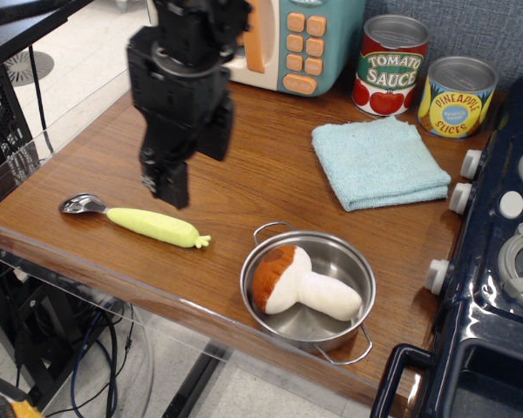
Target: Grab the toy with white base and red top, that is in the silver bowl. Move to the top left.
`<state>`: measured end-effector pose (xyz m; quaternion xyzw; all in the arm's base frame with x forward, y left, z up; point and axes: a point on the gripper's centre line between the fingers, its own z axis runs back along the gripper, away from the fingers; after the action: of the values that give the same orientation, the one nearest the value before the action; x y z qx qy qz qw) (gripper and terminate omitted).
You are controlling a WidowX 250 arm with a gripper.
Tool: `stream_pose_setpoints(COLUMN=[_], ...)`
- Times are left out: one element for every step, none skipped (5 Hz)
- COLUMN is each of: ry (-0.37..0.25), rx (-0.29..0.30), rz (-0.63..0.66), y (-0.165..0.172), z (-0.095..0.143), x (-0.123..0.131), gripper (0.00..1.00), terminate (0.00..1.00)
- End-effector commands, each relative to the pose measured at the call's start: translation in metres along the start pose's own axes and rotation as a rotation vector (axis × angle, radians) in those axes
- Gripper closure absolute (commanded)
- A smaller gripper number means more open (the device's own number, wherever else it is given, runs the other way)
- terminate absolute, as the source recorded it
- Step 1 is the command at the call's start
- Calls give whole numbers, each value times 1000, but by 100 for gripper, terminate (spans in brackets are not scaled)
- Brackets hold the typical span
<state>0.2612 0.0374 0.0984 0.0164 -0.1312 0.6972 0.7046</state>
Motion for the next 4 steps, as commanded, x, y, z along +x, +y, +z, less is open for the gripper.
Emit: stream_pose_setpoints(ry=[63,19,14,26], rx=[-39,-16,8,35], rz=[-153,-210,-247,-300], y=[11,10,7,5], z=[5,-3,-16,-33], x=[-43,-54,-65,-78], gripper=[0,0,0,0], terminate=[0,0,0,0])
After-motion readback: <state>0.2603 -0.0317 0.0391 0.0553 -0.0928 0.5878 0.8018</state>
